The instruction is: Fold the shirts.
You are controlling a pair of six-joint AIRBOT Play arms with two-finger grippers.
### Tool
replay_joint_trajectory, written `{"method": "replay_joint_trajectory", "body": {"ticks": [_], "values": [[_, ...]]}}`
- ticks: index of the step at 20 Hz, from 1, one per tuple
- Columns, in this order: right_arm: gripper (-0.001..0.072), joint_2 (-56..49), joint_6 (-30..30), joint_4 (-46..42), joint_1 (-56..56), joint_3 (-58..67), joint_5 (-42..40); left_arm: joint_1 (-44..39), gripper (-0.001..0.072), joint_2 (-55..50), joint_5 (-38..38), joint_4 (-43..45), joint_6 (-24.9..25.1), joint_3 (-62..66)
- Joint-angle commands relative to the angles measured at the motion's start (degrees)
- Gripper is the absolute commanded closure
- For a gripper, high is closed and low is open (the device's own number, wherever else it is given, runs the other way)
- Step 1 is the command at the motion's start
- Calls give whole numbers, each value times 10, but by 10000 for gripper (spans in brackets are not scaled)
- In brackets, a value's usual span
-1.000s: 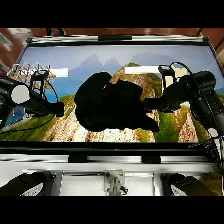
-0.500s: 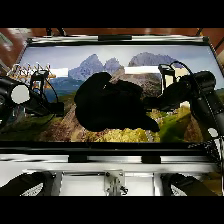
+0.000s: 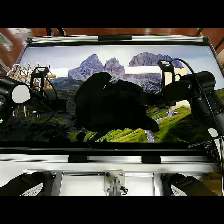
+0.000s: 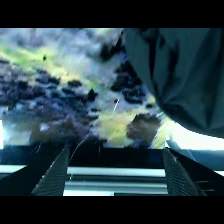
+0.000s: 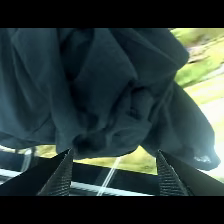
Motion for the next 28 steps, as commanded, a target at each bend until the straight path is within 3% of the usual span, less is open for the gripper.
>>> {"method": "replay_joint_trajectory", "body": {"ticks": [1,4,7,8,12,20,21,22,23,24,25,28], "values": [[99,0,1,9,0,0,7,0,-1,-1,33,-5,0,0],[99,-6,-6,13,0,0,34,0,-2,-14,84,-27,1,0],[97,-42,-48,28,0,0,67,4,-10,-71,137,-106,89,12],[97,-56,-48,26,-2,0,85,4,-10,-99,140,-109,96,27],[97,-110,-48,58,-5,1,147,21,-9,-216,164,-108,96,93],[98,-224,-57,106,-11,1,147,36,3,-334,199,-117,96,115],[99,-236,-57,116,-11,1,145,36,62,-340,206,-119,96,115],[118,-246,-57,122,-11,1,145,36,71,-345,212,-125,97,115],[296,-254,-58,126,-11,1,147,36,277,-349,215,-136,106,115],[498,-258,-58,131,-11,1,153,36,593,-349,215,-145,114,115],[632,-257,-59,131,-11,2,163,36,640,-348,214,-147,123,116],[630,-239,-119,123,-11,42,173,39,641,-332,203,-145,172,156]]}}
